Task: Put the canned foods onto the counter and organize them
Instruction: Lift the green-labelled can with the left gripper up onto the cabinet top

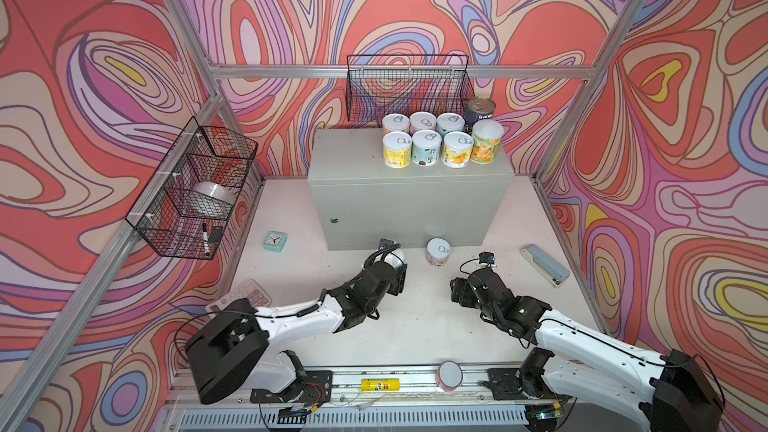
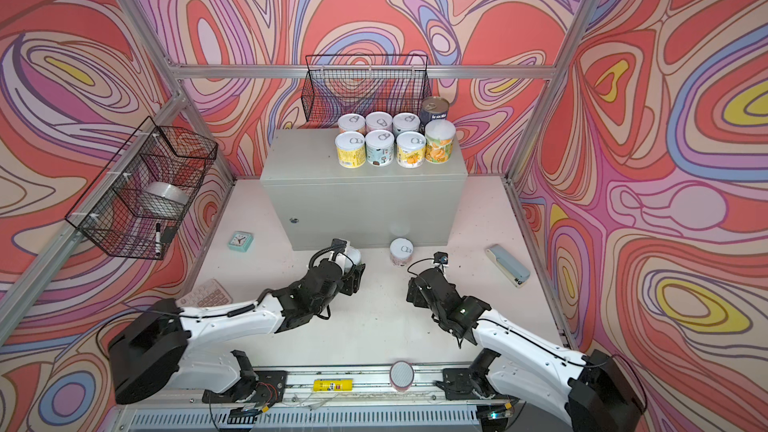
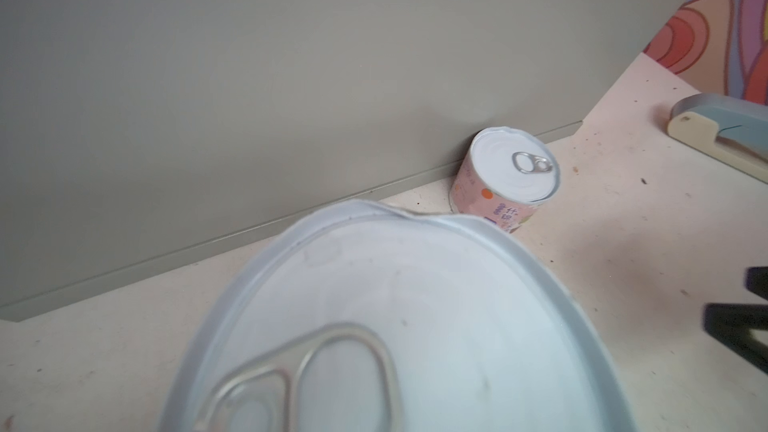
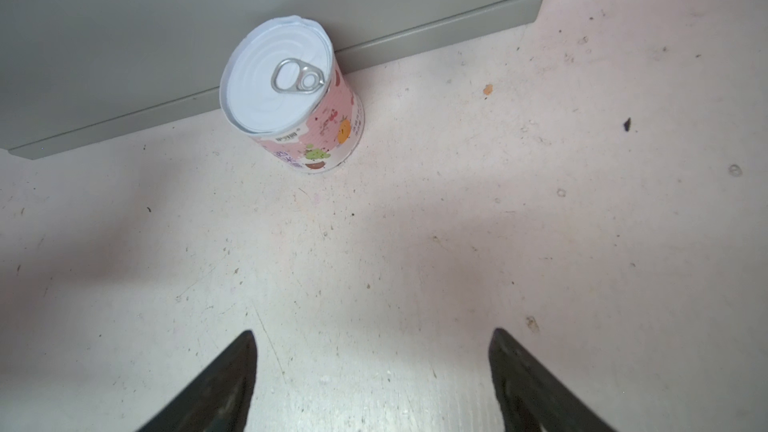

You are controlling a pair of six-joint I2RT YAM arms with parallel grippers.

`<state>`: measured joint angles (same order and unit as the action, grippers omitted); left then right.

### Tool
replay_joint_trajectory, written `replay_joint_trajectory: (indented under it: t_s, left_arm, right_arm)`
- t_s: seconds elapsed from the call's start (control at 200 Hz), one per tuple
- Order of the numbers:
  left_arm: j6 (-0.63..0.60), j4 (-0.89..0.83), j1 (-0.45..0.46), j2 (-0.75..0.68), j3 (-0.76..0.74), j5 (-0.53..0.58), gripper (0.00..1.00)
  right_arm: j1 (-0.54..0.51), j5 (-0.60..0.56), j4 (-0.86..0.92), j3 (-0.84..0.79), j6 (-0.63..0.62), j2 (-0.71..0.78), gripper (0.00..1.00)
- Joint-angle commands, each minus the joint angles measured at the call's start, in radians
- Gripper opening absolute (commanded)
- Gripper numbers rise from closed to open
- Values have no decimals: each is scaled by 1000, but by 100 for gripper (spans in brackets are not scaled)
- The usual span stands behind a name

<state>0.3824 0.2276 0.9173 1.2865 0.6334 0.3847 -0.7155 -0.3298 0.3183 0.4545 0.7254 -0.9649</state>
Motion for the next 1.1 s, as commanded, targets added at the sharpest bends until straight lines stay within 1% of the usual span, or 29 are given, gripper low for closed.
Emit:
replay_joint_trajectory:
  t_s: [0.0,0.095,0.185,0.295,0.371,0.461,0.556,0.636,0.746,0.851,0.936,1.097]
  left_arm:
    - [28,-346,-1,-132,107,-38,0]
    - [31,-487,0,-210,178,-73,0]
    - [29,-645,0,-262,265,-64,0]
    - [-4,-749,0,-308,356,-26,0]
    - [-36,-825,-12,-306,441,-15,0]
    - [-66,-921,-41,-278,575,-36,0]
    - [-94,-999,-60,-249,706,-43,0]
    - [-112,-1027,-83,-243,775,-32,0]
    - [-124,-1044,-149,-238,834,-50,0]
    - [-147,-1053,-216,-215,899,-94,0]
    - [-181,-1057,-268,-175,964,-114,0]
    - [-206,-1012,-402,-69,1074,-247,0]
  right_arm:
    - [2,5,-29,10,12,-7,90]
    - [2,13,-52,3,13,-21,90]
    - [2,17,-41,22,14,-35,90]
    - [2,19,-62,22,9,-38,90]
    - [2,22,-72,26,7,-52,90]
    - [2,24,-58,52,9,-61,89]
    - [1,30,-11,87,7,-28,87]
    - [1,32,22,117,-33,34,86]
    - [1,83,65,217,-128,81,85]
    - [1,124,84,340,-172,72,84]
    - [1,126,74,414,-183,58,84]
    - [1,101,68,533,-211,-23,84]
